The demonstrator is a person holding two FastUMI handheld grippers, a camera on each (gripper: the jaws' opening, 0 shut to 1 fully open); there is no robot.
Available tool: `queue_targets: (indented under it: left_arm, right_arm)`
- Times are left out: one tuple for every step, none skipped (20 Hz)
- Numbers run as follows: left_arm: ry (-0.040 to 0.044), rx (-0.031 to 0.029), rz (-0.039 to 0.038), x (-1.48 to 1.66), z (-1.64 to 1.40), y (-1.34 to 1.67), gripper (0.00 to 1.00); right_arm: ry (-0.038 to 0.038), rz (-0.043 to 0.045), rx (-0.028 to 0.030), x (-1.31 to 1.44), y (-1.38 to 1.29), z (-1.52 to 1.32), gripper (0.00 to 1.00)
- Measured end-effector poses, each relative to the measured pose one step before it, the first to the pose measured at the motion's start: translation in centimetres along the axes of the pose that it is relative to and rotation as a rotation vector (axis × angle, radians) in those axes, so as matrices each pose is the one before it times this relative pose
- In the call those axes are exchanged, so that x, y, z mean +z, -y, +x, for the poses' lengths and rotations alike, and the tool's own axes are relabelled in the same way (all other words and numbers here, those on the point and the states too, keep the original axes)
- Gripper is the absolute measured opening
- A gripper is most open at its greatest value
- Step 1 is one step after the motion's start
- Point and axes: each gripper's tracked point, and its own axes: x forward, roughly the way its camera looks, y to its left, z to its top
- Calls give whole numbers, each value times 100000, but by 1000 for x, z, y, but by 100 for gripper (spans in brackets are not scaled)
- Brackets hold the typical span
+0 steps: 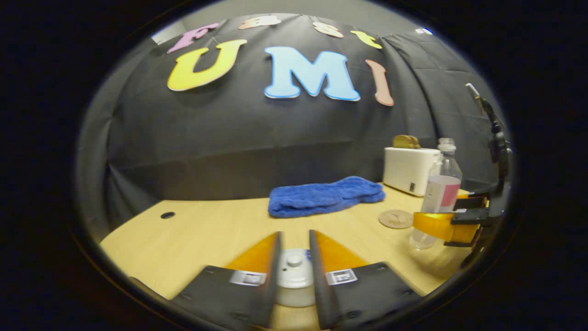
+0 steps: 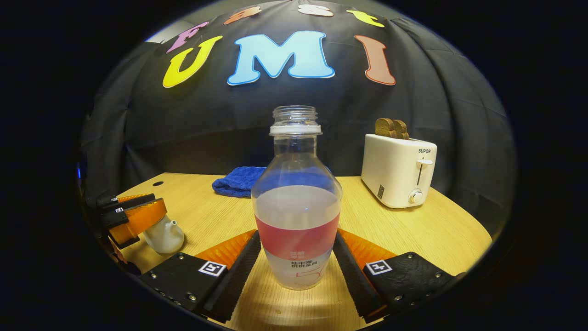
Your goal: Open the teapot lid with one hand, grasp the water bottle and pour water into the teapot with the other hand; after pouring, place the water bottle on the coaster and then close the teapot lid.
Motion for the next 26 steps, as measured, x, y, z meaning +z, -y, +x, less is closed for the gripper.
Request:
queue_targets:
  left_arm:
    - [-974,-418,0,-161,81,-20,24]
    - [-27,-56,236,-56,-81,1,24]
    - [-192,41,-29,73,-33,0,24]
    - [269,-95,70,-186,-51,-99,24]
    - [914,-568,-1418,315,6,126,18]
    - [222,-685,-685,-136,36,-15,18]
    - [249,-616,-773,147,-143,1,18]
    - [405,-702,-901,29,-8,-63,18]
    - [988,-378,-1363,198,-35,-89,18]
    - [739,-235,-1003,77,-70,-5,14]
    - [176,275,-366,9,-48,-42,14]
    - [30,160,-101,-55,-4,-45,17]
    - [95,0,-259,45,-136,16,17]
    - [954,-110,-900,303,-68,-39,17]
    - [1413,-254,-963,480,-127,-73,17]
    - [1782,-186,-1069,430,-191,-18,17]
    - [1734,132,-1190,555,-149,-161,14]
    - [1710,-120,-1149,390,-290,-100,13]
    - [1713,-181,-1005,661,-224,-17,11]
    - [1857,275,-785,430,-250,-109,17]
    - [1559,-71,-552,636,-207,-90,17]
    - [1663,595,-478,397,-270,-150,17]
    - [1429,263,-413,572,-114,-282,17]
    - [1370,504,-285,296,-86,-329,10]
    - [1134,834,-158,264,-68,-373,11]
    - [545,1032,158,53,12,-440,17]
  right_arm:
    - [52,-82,-13,-64,66,20,95]
    - [-50,155,76,26,-7,6,95]
    - [-127,188,203,-93,-124,33,95]
    - [-221,121,17,-15,-19,110,95]
    - [-238,149,21,-103,28,-36,95]
    - [-367,302,58,-98,-15,50,95]
    - [-309,362,172,-81,11,-9,95]
    - [-217,198,-41,-11,8,15,95]
    - [-92,57,-110,-38,39,-6,95]
    - [23,-25,102,109,-5,-11,95]
    - [70,-59,34,-82,-74,-29,95]
    - [145,-124,207,96,-43,66,95]
    - [109,-182,314,-58,-108,-9,95]
    - [126,-317,-143,45,-9,-31,95]
    - [189,-577,-459,-55,21,-36,95]
    - [228,-608,-383,74,53,-12,95]
    - [234,-461,202,-73,-11,30,95]
    - [34,-51,7,96,-17,35,95]
    - [13,248,431,-69,-73,20,95]
    - [-72,306,349,44,-58,-5,95]
    - [296,174,-60,-9,-11,-5,95]
    - [280,20,208,99,-48,-96,95]
    - [140,-111,36,-68,-33,26,95]
    - [98,-319,-53,167,-21,-64,95]
    - [143,-364,-200,-117,-29,67,95]
    - [58,-406,-578,125,76,-64,94]
